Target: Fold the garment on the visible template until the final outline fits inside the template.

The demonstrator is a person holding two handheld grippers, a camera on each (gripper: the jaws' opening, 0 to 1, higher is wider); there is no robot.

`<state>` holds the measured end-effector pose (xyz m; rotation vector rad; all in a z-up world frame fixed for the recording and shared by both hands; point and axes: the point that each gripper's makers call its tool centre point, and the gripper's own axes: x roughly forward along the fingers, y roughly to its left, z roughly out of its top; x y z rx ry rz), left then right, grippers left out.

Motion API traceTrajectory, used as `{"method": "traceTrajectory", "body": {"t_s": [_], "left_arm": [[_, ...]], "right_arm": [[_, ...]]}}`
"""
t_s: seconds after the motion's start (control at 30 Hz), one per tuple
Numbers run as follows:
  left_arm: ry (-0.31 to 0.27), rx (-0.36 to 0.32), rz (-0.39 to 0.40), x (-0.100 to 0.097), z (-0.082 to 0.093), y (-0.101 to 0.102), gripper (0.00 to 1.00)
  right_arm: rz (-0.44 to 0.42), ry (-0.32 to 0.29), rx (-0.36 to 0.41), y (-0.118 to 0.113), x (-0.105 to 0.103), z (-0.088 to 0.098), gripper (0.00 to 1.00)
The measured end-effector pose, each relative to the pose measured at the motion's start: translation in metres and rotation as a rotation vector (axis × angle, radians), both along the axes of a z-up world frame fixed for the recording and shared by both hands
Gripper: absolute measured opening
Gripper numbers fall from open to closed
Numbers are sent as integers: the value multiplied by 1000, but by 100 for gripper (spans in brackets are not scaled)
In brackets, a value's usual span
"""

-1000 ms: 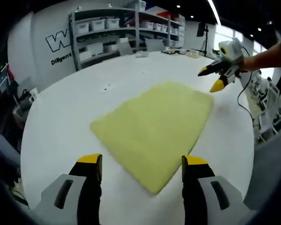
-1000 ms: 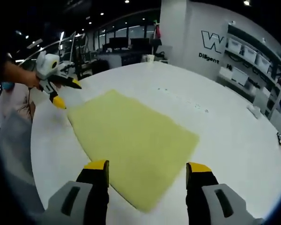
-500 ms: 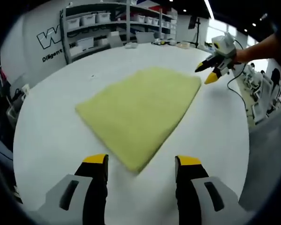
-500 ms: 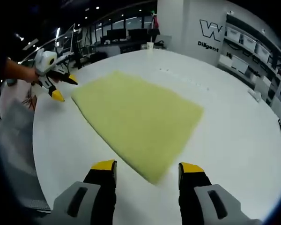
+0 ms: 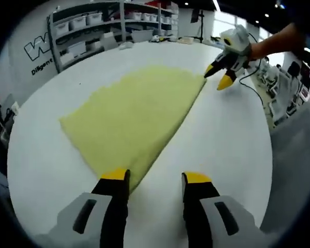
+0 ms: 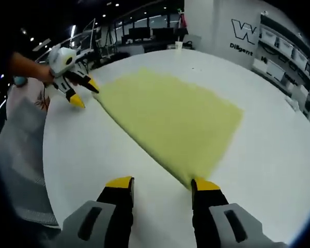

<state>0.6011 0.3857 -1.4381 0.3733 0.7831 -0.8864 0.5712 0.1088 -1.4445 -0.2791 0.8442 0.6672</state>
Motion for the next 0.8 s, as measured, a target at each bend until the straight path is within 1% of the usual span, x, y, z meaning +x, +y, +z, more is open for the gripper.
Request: {"method": "traceTrajectory", "body": {"t_s": [0.03, 0.1, 0.13, 0.2, 0.27, 0.37, 0.47, 0.5, 0.53, 0.57, 0.6, 0.63, 0.73, 0.8], "left_arm": [[-6, 7, 7, 3, 0, 1, 36], [-22, 35, 47, 12, -1, 6, 32], [-26, 35, 74, 16, -2, 7, 30], [-28, 44, 84, 20, -2, 7, 33], [-21, 34, 97, 21, -2, 4, 37], [-13, 32, 87, 16, -2, 1, 40], [5, 16, 88, 11, -2, 0, 43], [25, 7, 93, 7, -2, -1, 43], [62, -1, 101, 1, -4, -2, 43], [71, 0, 103, -1, -5, -1, 45], [43, -5, 84, -2, -3, -3, 46], [49, 2, 84, -3, -3, -2, 45], [45, -11, 84, -3, 3, 3, 46], [25, -21, 99, -2, 10, 9, 48]], "right_arm": [[-10, 3, 10, 1, 0, 1, 42], [-30, 7, 13, 1, 4, 0, 40], [-35, 8, 7, 0, 6, 0, 39], [-33, 7, -6, 0, 6, 0, 35], [-38, 4, -23, -1, 9, -1, 32], [-39, 2, -36, -2, 10, -1, 31], [-30, -17, -65, -6, 11, -2, 27], [-33, -19, -61, -5, 11, -1, 27], [-40, -23, -56, -6, 11, -1, 28], [-41, -24, -57, -6, 11, -1, 28], [-45, -28, -62, -7, 12, -1, 29], [-49, -30, -73, -9, 13, -1, 30], [-56, -13, -13, -4, 8, 4, 39], [-62, -32, -21, -11, 7, 10, 43]]}}
